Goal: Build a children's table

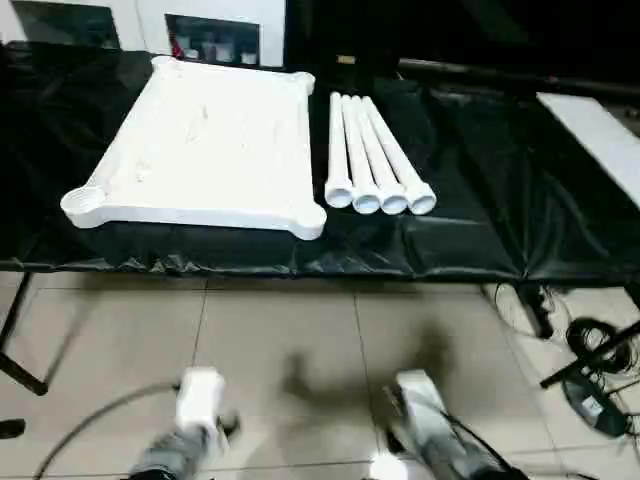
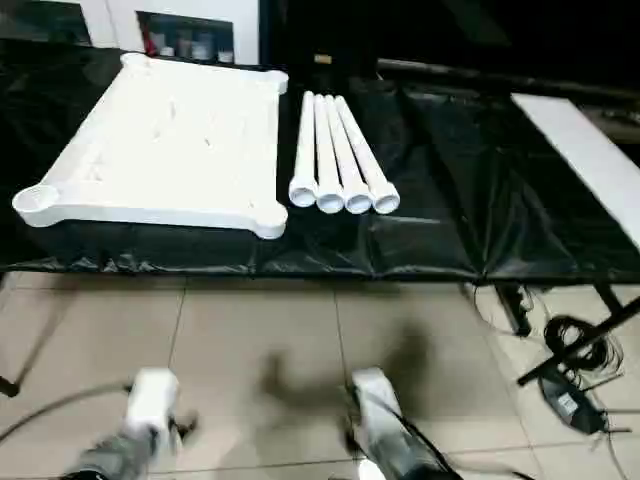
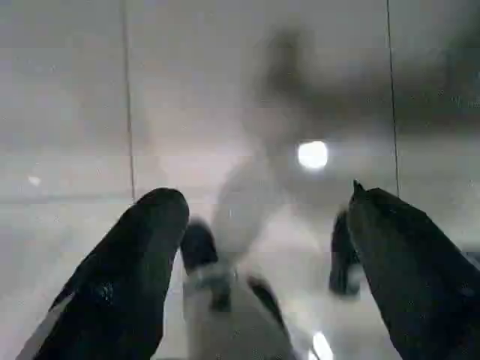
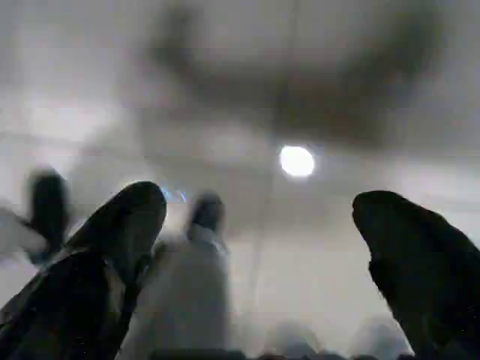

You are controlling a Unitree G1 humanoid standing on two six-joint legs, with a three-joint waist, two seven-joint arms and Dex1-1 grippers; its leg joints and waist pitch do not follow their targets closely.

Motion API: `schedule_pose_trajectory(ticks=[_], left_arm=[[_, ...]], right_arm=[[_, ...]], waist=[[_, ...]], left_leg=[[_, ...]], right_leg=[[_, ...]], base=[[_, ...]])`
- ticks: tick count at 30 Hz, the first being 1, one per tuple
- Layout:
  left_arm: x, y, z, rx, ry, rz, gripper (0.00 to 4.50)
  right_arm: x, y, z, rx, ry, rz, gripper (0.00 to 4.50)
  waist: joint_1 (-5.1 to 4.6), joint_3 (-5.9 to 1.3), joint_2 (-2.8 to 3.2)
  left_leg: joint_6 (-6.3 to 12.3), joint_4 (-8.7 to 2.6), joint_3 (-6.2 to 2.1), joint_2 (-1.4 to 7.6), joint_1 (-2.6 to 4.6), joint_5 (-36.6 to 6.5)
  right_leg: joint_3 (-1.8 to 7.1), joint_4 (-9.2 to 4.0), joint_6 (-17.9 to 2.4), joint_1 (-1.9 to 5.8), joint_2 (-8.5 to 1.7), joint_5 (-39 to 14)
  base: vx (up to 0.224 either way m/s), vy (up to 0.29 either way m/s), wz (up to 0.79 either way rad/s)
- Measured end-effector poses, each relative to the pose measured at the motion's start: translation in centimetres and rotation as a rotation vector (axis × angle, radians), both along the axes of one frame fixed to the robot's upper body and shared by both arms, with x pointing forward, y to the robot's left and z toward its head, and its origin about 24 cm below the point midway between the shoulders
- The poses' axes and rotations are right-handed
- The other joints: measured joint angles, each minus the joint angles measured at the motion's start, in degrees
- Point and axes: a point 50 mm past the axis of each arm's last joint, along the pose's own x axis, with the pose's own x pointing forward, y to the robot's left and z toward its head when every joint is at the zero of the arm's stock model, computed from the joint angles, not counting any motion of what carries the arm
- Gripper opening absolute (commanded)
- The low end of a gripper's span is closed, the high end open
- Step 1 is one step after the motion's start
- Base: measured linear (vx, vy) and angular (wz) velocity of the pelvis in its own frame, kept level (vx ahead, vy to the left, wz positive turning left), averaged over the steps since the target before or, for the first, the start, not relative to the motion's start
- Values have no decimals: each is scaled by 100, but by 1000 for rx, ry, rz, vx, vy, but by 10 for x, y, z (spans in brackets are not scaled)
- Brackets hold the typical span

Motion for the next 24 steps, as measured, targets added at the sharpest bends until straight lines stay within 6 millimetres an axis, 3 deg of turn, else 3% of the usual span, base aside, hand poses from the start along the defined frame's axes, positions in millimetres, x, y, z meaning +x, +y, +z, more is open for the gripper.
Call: schedule_pose_trajectory(ticks=[3,5,10,11,16,19,22,23,24], left_arm=[[14,14,26,19,-227,-38,387],[12,26,45,48,-354,-84,387],[-5,32,73,69,-507,-151,387],[-8,30,84,71,-569,-166,387],[-4,28,149,172,-826,-186,387],[11,38,191,200,-950,-114,387],[22,39,216,191,-1030,-73,387],[25,40,219,186,-1032,-57,387],[27,40,220,181,-1031,-48,387]], right_arm=[[30,12,27,151,-178,68,450],[38,9,48,218,-305,104,450],[25,-4,79,292,-467,148,450],[19,-4,91,320,-532,167,450],[8,-21,143,398,-703,176,450],[22,-32,175,418,-782,61,450],[40,-38,197,401,-855,-20,450],[45,-36,202,395,-869,-15,450],[49,-33,206,386,-885,0,450]], waist=[[12,3,11],[73,4,20],[169,17,42],[186,24,52],[221,50,91],[217,81,135],[162,114,198],[130,128,211],[137,121,205]], left_leg=[[2,0,2,5,-3,0],[15,0,1,5,-17,-9],[30,18,2,3,-42,-17],[30,20,1,6,-76,-17],[-6,21,0,19,-61,-2],[-59,-1,-5,19,33,-29],[-89,-78,-55,20,231,-55],[-105,-114,-70,24,315,-70],[-101,-140,-96,7,289,-76]], right_leg=[[-3,0,-5,-2,3,-1],[-2,-2,-12,-8,4,-5],[19,-11,-20,-29,6,-10],[19,-17,-19,-31,6,-9],[20,-16,-1,-13,14,5],[26,-20,44,50,28,-18],[2,-143,55,188,84,-44],[-22,-196,53,275,95,-50],[-57,-231,58,377,88,-52]], base=[[0,0,0],[0,0,0],[11,3,1],[0,0,0],[0,0,0],[0,0,0],[0,0,0],[0,0,0],[56,24,2]])
